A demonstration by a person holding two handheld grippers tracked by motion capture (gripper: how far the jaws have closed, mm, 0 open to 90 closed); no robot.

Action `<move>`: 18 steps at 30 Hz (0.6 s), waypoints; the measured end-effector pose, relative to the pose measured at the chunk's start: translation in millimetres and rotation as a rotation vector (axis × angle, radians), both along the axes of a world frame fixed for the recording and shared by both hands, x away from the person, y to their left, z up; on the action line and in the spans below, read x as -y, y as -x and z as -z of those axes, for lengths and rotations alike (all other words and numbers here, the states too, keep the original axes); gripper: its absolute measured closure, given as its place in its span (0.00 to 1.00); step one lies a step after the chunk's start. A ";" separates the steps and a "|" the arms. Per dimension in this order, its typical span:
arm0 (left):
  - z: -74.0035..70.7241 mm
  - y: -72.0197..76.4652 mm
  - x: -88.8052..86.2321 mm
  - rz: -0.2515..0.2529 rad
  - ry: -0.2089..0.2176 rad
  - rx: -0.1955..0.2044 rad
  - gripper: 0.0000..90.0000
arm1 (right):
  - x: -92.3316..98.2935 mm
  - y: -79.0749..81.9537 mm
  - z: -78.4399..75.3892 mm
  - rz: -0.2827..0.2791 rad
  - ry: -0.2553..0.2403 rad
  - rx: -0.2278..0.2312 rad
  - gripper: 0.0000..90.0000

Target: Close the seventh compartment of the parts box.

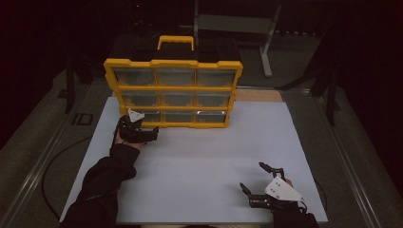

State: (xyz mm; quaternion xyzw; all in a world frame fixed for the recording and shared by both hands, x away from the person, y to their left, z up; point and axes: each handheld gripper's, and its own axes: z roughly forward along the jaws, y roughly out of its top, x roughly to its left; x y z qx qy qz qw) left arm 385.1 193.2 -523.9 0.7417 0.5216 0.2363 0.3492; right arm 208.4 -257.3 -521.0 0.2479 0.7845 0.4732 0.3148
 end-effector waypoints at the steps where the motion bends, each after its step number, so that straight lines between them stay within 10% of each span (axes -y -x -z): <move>1: 0.3 0.1 -0.2 0.008 0.002 -0.005 0.04 | -0.1 0.0 0.0 0.001 -0.001 0.000 0.10; 18: -3.3 2.4 3.4 0.125 0.000 0.019 0.00 | 1.6 1.0 0.4 0.006 -0.001 0.001 0.10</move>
